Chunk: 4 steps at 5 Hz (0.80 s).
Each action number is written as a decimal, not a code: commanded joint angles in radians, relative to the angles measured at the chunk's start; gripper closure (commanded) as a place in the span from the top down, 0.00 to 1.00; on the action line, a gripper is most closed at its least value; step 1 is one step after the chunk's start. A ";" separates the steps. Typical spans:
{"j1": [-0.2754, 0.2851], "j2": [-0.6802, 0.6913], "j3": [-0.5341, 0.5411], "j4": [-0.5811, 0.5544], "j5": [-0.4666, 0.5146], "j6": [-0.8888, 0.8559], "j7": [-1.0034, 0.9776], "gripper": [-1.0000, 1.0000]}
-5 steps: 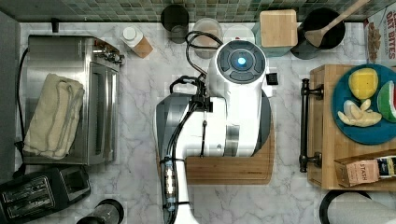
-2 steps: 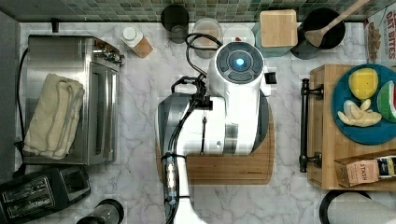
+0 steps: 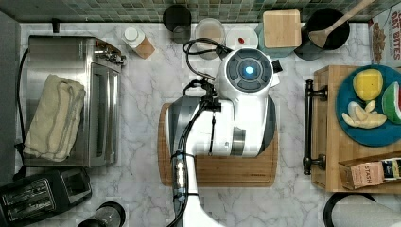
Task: Open the drawer.
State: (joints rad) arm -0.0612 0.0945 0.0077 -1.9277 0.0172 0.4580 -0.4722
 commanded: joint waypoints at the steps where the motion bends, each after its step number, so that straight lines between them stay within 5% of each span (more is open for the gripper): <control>1: -0.106 0.012 -0.079 -0.080 -0.092 0.069 -0.254 1.00; 4: -0.188 0.026 -0.117 -0.131 -0.108 0.227 -0.479 1.00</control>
State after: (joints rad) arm -0.2358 0.1636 -0.0897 -2.0742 -0.0847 0.6230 -0.8550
